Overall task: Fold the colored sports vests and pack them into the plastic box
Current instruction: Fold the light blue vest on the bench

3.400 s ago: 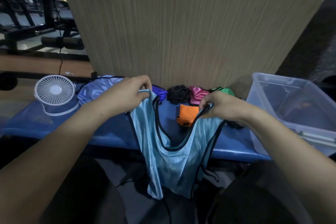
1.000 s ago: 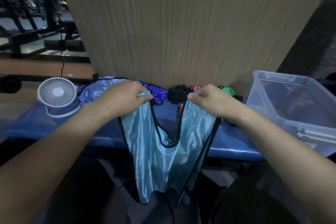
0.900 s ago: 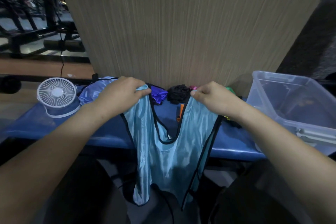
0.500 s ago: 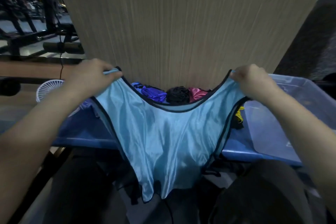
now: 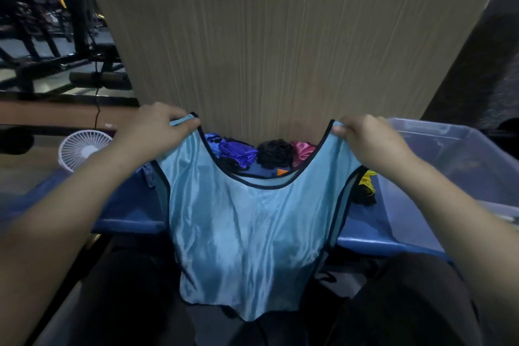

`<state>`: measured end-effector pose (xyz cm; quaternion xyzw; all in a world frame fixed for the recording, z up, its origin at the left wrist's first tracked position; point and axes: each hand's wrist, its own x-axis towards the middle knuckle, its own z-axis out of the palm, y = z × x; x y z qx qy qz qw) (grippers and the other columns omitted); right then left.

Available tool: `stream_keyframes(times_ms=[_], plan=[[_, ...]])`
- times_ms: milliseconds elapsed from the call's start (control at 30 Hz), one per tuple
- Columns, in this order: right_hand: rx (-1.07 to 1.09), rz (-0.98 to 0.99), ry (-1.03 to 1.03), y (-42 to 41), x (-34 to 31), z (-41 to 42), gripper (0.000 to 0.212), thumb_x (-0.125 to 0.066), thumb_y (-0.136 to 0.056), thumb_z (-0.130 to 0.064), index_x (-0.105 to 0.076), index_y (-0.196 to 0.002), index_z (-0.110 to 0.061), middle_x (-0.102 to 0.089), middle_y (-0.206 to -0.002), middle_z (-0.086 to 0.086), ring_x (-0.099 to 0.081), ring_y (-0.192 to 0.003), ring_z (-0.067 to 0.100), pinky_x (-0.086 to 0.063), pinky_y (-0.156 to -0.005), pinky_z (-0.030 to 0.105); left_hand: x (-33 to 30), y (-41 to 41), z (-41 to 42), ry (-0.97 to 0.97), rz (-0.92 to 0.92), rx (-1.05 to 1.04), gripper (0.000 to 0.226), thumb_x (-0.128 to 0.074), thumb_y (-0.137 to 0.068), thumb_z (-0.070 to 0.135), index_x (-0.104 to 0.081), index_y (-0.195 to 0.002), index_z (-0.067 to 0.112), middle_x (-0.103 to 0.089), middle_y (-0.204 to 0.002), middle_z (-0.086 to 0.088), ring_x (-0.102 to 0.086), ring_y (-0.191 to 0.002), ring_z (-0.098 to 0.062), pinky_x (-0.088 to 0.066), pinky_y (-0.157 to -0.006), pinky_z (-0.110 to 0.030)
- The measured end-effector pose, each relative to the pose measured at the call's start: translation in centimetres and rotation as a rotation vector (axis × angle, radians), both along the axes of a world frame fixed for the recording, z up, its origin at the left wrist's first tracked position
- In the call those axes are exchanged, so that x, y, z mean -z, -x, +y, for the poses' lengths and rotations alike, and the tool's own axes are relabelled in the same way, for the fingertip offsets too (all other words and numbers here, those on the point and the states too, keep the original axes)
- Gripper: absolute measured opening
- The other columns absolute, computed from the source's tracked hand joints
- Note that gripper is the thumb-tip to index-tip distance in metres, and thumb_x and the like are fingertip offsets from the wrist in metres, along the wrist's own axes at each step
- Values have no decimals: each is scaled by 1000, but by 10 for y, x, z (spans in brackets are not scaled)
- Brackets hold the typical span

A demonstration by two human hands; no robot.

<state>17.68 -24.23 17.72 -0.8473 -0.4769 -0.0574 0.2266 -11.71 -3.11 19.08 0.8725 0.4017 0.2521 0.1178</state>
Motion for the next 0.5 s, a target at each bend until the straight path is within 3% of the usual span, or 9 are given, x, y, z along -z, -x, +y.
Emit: stream_keyframes(times_ms=[133,200,267,367,500], plan=[[-27,111,-4,10,0,3,47,-52,-99,-30,-32,-61,-11,-37,-56,5,-37,-57,26,-28,-54,36,4,-10,-11,241,-56,68,49,-60,-97,39,-51,-54,16,-40,-48,3,-43,-51,-17,-28,-55,-32],[-47,243,-14,17,-2,2,42,-55,-93,-24,-30,-61,-14,-29,-55,3,-27,-54,20,-21,-53,34,7,-15,-18,402,-86,89,50,-62,-96,37,-56,-49,19,-44,-47,7,-42,-46,-9,-27,-56,-29],[-77,388,-10,27,-3,1,42,-58,-92,-22,-31,-60,-16,-27,-55,1,-25,-52,18,-20,-50,30,13,-21,-24,530,-121,134,39,-64,-95,35,-71,-69,8,-61,-63,-2,-56,-60,-11,-36,-62,-28],[-127,591,-5,44,0,0,38,-59,-95,-20,-43,-61,-12,-35,-55,8,-35,-45,20,-29,-40,25,22,-32,-35,650,-194,209,43,-64,-96,30,-66,-92,-12,-62,-81,-14,-57,-77,-20,-38,-73,-32],[-215,856,-29,66,12,5,26,-58,-99,-15,-65,-83,4,-56,-63,20,-46,-54,30,-37,-43,26,30,-48,-53,733,-244,305,21,-62,-98,22,-66,-86,5,-56,-77,-13,-52,-74,-20,-34,-70,-33]])
